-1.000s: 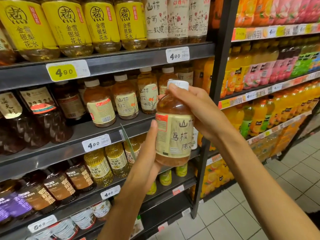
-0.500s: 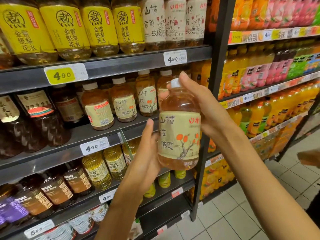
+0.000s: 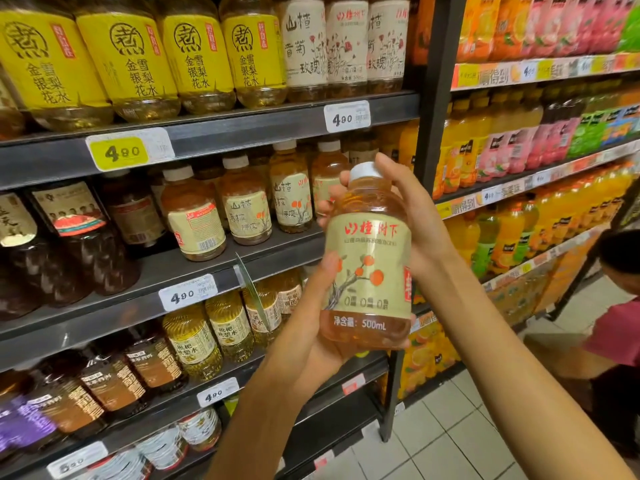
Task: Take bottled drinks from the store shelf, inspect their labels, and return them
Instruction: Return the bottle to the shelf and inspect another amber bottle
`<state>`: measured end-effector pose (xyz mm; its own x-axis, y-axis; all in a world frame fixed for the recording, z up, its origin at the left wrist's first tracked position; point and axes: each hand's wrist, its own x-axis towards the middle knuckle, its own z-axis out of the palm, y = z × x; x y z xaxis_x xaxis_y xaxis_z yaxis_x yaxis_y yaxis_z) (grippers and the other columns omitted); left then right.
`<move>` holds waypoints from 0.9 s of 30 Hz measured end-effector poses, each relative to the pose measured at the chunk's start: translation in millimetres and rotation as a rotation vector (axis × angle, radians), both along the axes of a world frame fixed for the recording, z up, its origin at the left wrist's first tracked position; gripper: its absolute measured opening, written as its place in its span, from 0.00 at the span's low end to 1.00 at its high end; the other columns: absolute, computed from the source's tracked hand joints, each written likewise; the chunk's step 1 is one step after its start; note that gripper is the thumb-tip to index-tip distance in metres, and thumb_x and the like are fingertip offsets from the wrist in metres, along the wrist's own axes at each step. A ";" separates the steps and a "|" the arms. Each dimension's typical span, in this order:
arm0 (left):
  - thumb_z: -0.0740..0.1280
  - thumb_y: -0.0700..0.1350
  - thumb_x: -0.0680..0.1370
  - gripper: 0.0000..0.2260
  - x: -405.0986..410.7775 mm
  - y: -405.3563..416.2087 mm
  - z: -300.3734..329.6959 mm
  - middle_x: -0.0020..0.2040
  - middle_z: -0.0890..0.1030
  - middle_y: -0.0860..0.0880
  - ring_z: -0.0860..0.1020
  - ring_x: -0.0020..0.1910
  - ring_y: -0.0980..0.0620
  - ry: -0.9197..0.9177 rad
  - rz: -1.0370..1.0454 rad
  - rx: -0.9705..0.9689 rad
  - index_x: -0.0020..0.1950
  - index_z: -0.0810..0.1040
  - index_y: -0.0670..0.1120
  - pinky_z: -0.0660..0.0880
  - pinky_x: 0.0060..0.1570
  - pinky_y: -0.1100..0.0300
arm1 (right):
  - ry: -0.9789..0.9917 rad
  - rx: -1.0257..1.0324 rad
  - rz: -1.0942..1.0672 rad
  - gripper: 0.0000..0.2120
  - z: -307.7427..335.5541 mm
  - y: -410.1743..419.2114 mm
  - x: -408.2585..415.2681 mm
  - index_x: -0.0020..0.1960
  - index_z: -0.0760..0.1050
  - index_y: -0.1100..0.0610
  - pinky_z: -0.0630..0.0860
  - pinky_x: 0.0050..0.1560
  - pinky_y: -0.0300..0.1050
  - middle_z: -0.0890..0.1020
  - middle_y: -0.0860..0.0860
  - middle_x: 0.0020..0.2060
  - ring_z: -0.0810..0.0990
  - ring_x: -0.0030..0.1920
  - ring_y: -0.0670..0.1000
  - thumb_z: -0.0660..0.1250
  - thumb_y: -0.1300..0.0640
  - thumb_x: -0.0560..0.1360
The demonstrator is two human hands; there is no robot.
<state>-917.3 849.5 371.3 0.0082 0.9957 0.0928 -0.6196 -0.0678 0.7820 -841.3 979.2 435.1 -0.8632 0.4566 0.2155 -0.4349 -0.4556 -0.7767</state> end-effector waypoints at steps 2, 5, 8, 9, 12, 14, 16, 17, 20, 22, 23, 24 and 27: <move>0.72 0.62 0.68 0.30 -3.4 -1.1 1.4 0.61 0.80 0.39 0.79 0.58 0.38 0.047 0.037 -0.031 0.65 0.77 0.48 0.77 0.55 0.41 | -0.002 0.029 -0.034 0.16 2.2 0.1 1.6 0.49 0.76 0.60 0.79 0.50 0.49 0.84 0.54 0.40 0.83 0.45 0.55 0.63 0.47 0.74; 0.68 0.63 0.67 0.32 -10.6 -2.3 2.0 0.61 0.80 0.44 0.77 0.62 0.42 0.198 0.153 -0.094 0.67 0.73 0.50 0.71 0.63 0.41 | -0.065 0.156 -0.167 0.16 6.0 2.2 5.4 0.48 0.77 0.59 0.78 0.50 0.49 0.84 0.53 0.40 0.82 0.47 0.54 0.62 0.46 0.77; 0.67 0.63 0.67 0.25 -8.9 -4.2 -1.1 0.58 0.82 0.46 0.78 0.61 0.42 0.284 0.213 -0.089 0.60 0.78 0.53 0.66 0.66 0.37 | -0.130 0.249 -0.277 0.16 7.6 1.0 5.0 0.49 0.77 0.58 0.79 0.46 0.46 0.85 0.53 0.41 0.84 0.45 0.52 0.62 0.45 0.78; 0.69 0.63 0.66 0.26 -7.3 -4.5 -1.7 0.57 0.83 0.46 0.79 0.60 0.44 0.263 0.223 -0.096 0.60 0.78 0.52 0.67 0.66 0.38 | -0.155 0.258 -0.289 0.16 6.8 1.2 4.2 0.50 0.77 0.58 0.80 0.44 0.44 0.86 0.53 0.42 0.85 0.44 0.51 0.63 0.45 0.77; 0.72 0.60 0.64 0.29 -3.7 -4.5 -1.4 0.58 0.82 0.45 0.80 0.59 0.46 0.132 0.222 -0.113 0.62 0.76 0.50 0.69 0.65 0.40 | -0.218 0.238 -0.253 0.18 5.2 4.1 4.0 0.51 0.78 0.58 0.82 0.47 0.46 0.85 0.55 0.47 0.84 0.47 0.52 0.65 0.43 0.75; 0.74 0.59 0.64 0.32 -3.2 -4.9 -1.7 0.59 0.81 0.42 0.79 0.59 0.42 0.022 0.201 -0.117 0.65 0.74 0.48 0.71 0.63 0.39 | -0.235 0.199 -0.195 0.20 5.3 6.4 5.5 0.53 0.78 0.58 0.79 0.56 0.51 0.81 0.59 0.54 0.82 0.53 0.55 0.66 0.42 0.74; 0.72 0.60 0.65 0.33 -3.0 -4.4 0.9 0.59 0.80 0.38 0.80 0.55 0.38 -0.073 0.146 -0.110 0.65 0.76 0.45 0.77 0.54 0.40 | -0.199 0.137 -0.124 0.21 4.8 7.8 6.2 0.56 0.77 0.59 0.78 0.57 0.51 0.80 0.61 0.56 0.81 0.54 0.56 0.66 0.43 0.74; 0.70 0.61 0.66 0.31 -1.9 -4.2 2.9 0.57 0.81 0.35 0.82 0.51 0.37 -0.102 0.085 -0.096 0.62 0.79 0.43 0.79 0.50 0.42 | -0.163 0.095 -0.087 0.20 3.8 8.1 5.5 0.56 0.76 0.59 0.78 0.57 0.51 0.81 0.60 0.53 0.81 0.53 0.56 0.65 0.44 0.75; 0.67 0.63 0.67 0.31 2.8 -2.8 3.4 0.52 0.81 0.33 0.83 0.46 0.38 -0.143 -0.033 -0.084 0.58 0.80 0.39 0.80 0.45 0.47 | -0.059 -0.015 0.011 0.17 0.0 8.2 0.7 0.53 0.76 0.60 0.76 0.59 0.54 0.83 0.58 0.49 0.82 0.52 0.57 0.63 0.46 0.75; 0.69 0.63 0.66 0.33 4.0 -2.4 2.5 0.53 0.80 0.32 0.82 0.47 0.37 -0.165 -0.053 -0.087 0.59 0.79 0.39 0.80 0.46 0.46 | -0.042 -0.038 0.034 0.15 1.2 6.7 -1.6 0.52 0.75 0.59 0.79 0.55 0.53 0.83 0.56 0.45 0.83 0.48 0.56 0.62 0.47 0.77; 0.69 0.63 0.65 0.34 4.5 -2.5 3.8 0.54 0.80 0.31 0.82 0.49 0.36 -0.142 -0.046 -0.104 0.60 0.79 0.38 0.80 0.47 0.46 | -0.049 -0.053 0.031 0.15 1.9 7.1 -1.3 0.52 0.74 0.59 0.79 0.52 0.51 0.83 0.56 0.43 0.83 0.47 0.55 0.62 0.47 0.78; 0.69 0.64 0.65 0.35 4.8 -2.4 7.2 0.55 0.79 0.31 0.81 0.50 0.36 -0.131 -0.040 -0.129 0.61 0.79 0.38 0.80 0.48 0.45 | -0.062 -0.062 0.024 0.14 2.6 8.2 -0.6 0.51 0.74 0.59 0.80 0.49 0.50 0.83 0.55 0.42 0.82 0.46 0.55 0.62 0.47 0.78; 0.72 0.65 0.61 0.43 1.9 1.8 14.1 0.60 0.78 0.32 0.79 0.55 0.33 -0.090 0.061 -0.241 0.68 0.71 0.40 0.79 0.48 0.40 | -0.155 -0.020 -0.063 0.14 5.5 11.9 2.5 0.47 0.76 0.59 0.81 0.47 0.48 0.82 0.56 0.41 0.82 0.43 0.53 0.64 0.47 0.77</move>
